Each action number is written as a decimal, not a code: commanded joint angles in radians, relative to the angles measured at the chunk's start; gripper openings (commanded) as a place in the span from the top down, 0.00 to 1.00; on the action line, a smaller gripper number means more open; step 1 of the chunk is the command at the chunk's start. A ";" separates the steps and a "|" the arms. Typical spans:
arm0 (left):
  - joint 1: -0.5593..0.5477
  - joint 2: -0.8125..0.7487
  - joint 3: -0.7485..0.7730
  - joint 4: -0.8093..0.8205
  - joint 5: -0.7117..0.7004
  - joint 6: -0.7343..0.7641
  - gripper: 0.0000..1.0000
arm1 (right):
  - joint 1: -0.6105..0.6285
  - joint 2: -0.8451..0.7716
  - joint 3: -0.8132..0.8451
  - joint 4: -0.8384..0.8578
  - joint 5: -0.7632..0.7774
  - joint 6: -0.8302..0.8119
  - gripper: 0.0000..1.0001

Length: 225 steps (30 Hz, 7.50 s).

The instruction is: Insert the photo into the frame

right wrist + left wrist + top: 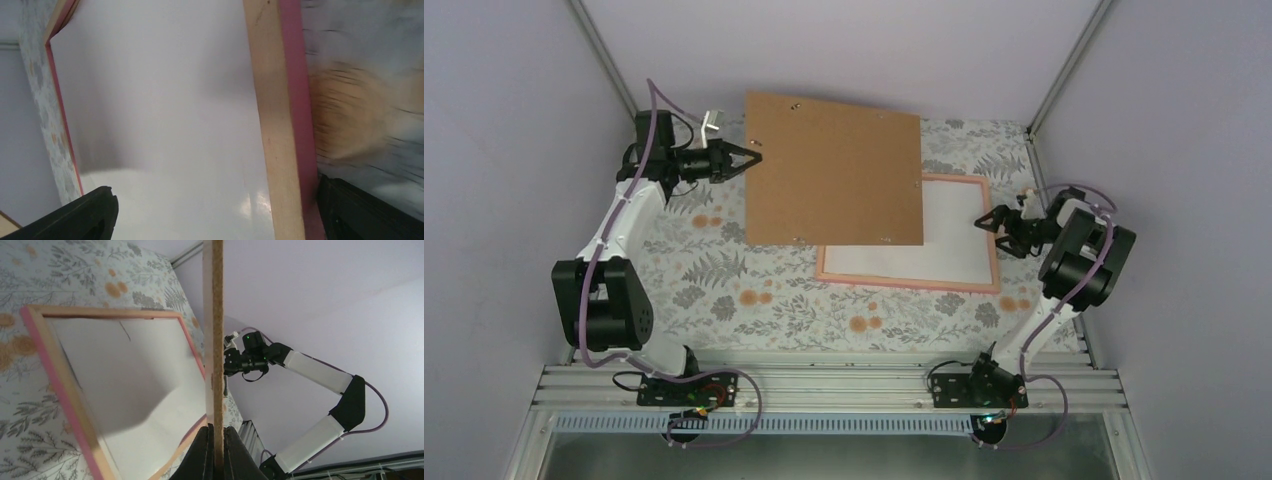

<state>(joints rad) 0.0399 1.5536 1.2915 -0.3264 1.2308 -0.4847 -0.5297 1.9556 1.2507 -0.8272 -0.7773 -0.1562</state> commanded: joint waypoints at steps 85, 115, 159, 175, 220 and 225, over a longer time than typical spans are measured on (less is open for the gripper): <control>-0.253 0.434 0.043 -0.027 -0.277 0.139 0.40 | 0.222 -0.045 -0.131 0.182 -0.051 0.102 0.32; -0.314 0.314 0.122 -0.337 -0.926 0.707 0.23 | 0.272 -0.036 -0.203 0.242 -0.105 0.091 0.37; -0.289 0.125 -0.137 -0.295 -0.862 1.378 0.06 | 0.375 -0.114 -0.094 0.083 0.226 -0.178 0.39; -0.454 -0.067 -0.429 -0.131 -0.936 1.474 0.11 | 0.330 -0.112 -0.154 0.118 0.290 -0.202 0.68; -0.606 -0.041 -0.554 0.029 -1.116 1.511 0.33 | 0.331 -0.135 -0.277 0.215 0.425 -0.273 0.96; -0.595 -0.074 -0.574 0.017 -1.157 1.534 0.41 | 0.331 -0.138 -0.284 0.228 0.455 -0.304 0.96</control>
<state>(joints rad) -0.5598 1.4685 0.7448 -0.3286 0.1349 1.0298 -0.1913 1.7847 1.0164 -0.6224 -0.5323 -0.3588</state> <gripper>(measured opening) 0.620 0.147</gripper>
